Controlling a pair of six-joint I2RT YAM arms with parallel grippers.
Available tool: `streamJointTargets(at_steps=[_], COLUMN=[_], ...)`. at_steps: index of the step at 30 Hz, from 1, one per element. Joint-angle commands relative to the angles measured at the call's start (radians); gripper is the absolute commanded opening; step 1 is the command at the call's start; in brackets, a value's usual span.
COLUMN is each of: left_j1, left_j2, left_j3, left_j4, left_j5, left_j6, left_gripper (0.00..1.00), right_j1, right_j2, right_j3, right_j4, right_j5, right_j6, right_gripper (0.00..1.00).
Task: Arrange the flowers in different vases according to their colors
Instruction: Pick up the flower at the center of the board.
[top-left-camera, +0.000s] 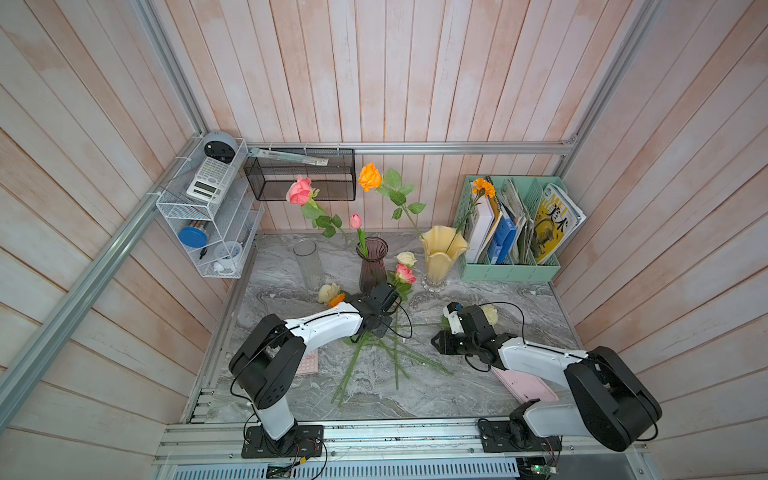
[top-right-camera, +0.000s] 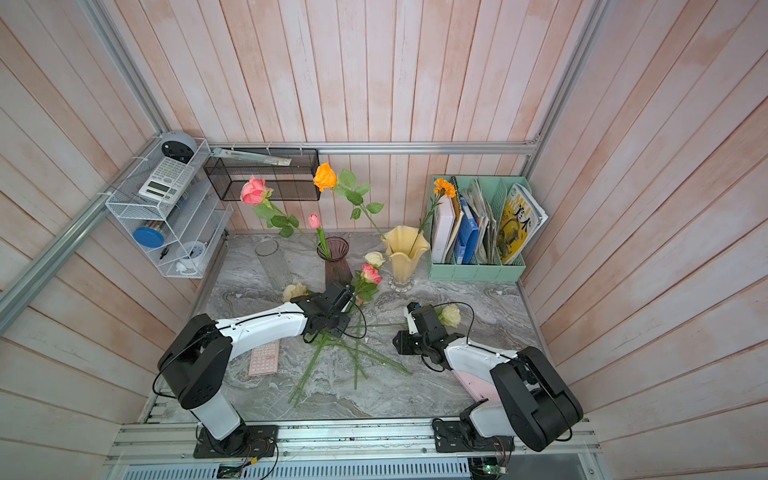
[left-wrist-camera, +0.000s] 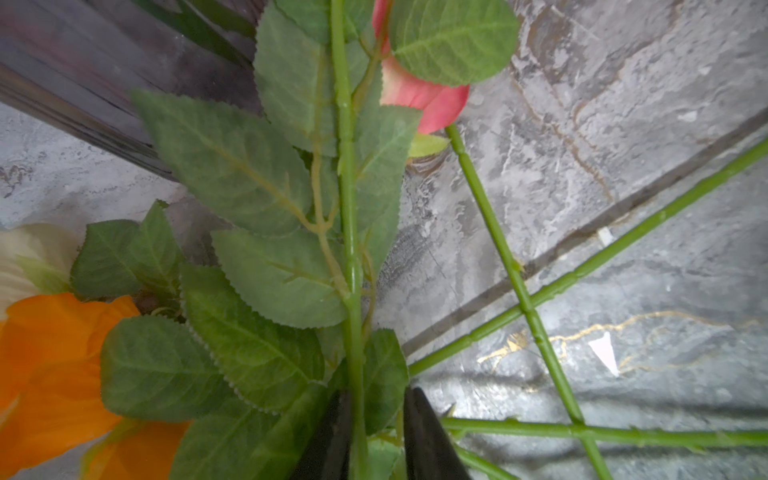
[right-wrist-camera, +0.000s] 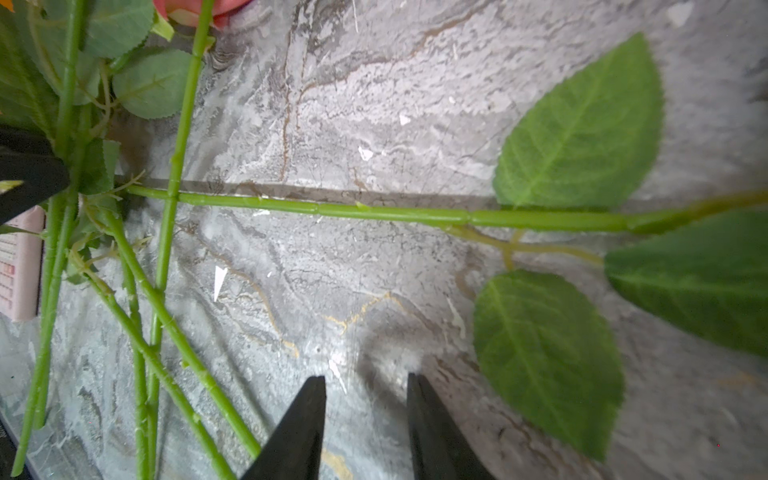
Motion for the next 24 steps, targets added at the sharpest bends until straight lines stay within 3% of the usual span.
streamJointTargets(at_steps=[1, 24], left_j1=[0.004, 0.005], left_j2=[0.017, 0.042], left_j3=[0.024, 0.025], left_j4=[-0.006, -0.006], left_j5=[-0.034, -0.066], left_j6=[0.014, 0.022], left_gripper=[0.25, 0.14], right_j1=[-0.006, -0.006], right_j2=[0.023, 0.009], right_j3=[-0.017, -0.030], right_j4=[-0.062, -0.055], right_j5=[0.005, 0.010], right_j6=[-0.010, -0.008], right_gripper=[0.39, 0.39])
